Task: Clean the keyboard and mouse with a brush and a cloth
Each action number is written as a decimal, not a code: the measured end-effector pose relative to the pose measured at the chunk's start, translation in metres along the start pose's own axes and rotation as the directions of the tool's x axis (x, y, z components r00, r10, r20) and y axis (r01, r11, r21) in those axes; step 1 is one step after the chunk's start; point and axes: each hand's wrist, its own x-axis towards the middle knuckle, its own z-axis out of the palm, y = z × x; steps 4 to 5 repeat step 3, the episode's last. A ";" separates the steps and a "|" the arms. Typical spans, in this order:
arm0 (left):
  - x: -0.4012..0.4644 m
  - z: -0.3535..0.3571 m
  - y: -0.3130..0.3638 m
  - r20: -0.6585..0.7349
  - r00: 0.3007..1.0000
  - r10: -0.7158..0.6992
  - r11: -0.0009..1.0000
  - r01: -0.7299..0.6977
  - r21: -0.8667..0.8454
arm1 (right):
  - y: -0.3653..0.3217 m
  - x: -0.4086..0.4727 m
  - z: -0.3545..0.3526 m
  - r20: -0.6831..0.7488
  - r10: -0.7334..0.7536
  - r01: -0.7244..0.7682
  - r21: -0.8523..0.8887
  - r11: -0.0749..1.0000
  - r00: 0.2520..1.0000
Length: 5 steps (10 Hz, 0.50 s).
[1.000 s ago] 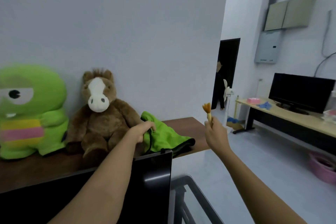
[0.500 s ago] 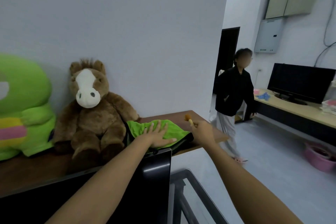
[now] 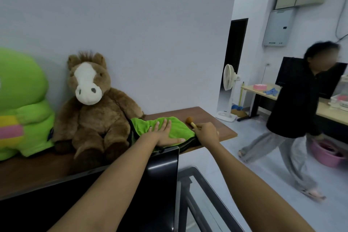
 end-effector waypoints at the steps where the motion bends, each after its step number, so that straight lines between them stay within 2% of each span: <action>1: -0.006 -0.003 0.000 0.008 1.000 0.003 1.000 -0.003 -0.013 | -0.001 -0.002 -0.007 0.025 -0.003 0.003 0.011 1.000 1.000; 2: -0.015 -0.005 0.000 -0.066 0.998 0.013 0.999 -0.017 -0.046 | -0.008 -0.008 -0.018 0.012 -0.071 0.071 -0.019 0.997 0.997; 3: -0.021 -0.013 0.000 -0.208 0.977 0.046 0.999 -0.050 -0.014 | -0.023 -0.016 -0.035 0.043 -0.115 0.118 -0.067 0.991 0.992; 5: -0.021 -0.013 0.000 -0.208 0.977 0.046 0.999 -0.050 -0.014 | -0.023 -0.016 -0.035 0.043 -0.115 0.118 -0.067 0.991 0.992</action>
